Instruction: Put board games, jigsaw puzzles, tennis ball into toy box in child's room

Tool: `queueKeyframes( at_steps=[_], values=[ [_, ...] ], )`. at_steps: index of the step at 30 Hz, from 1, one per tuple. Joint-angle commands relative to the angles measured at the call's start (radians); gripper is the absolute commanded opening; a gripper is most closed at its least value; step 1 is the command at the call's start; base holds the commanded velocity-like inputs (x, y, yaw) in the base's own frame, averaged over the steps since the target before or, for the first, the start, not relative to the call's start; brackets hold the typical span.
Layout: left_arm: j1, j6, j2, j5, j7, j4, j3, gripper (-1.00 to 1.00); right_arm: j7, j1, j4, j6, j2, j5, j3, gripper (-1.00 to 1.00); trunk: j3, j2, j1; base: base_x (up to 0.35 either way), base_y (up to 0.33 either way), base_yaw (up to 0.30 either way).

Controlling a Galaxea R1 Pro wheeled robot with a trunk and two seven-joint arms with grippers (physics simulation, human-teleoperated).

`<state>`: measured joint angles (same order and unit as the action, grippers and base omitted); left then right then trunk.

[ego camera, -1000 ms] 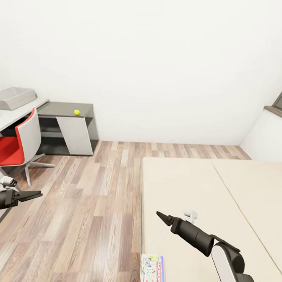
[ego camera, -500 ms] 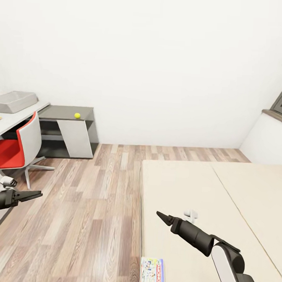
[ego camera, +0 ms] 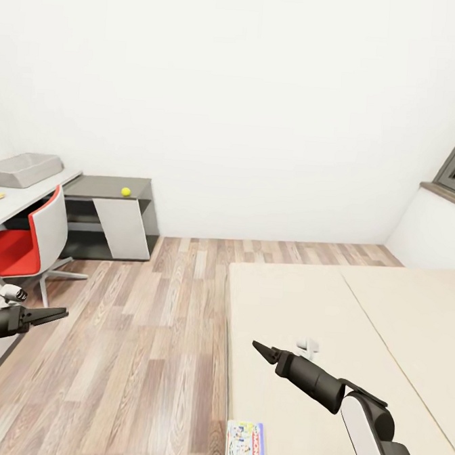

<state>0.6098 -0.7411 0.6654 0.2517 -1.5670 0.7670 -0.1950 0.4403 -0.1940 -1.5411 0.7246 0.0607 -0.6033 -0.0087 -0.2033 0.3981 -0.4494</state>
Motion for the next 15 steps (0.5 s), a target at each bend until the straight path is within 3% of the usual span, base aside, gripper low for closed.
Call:
queueKeyframes(
  at_steps=[1,15],
  values=[
    [0.001,-0.011,0.0,0.0,-0.004,0.0,0.0,1.0,0.001,-0.001,-0.001,0.006,0.0,-0.003,-0.001,1.0,0.0,0.002,-0.001,0.0,0.0,0.0],
    [0.001,-0.011,0.0,0.0,-0.004,0.0,0.0,1.0,0.0,-0.001,-0.001,0.007,-0.001,-0.003,-0.002,1.0,0.023,0.002,-0.001,0.0,0.0,0.0]
  ],
)
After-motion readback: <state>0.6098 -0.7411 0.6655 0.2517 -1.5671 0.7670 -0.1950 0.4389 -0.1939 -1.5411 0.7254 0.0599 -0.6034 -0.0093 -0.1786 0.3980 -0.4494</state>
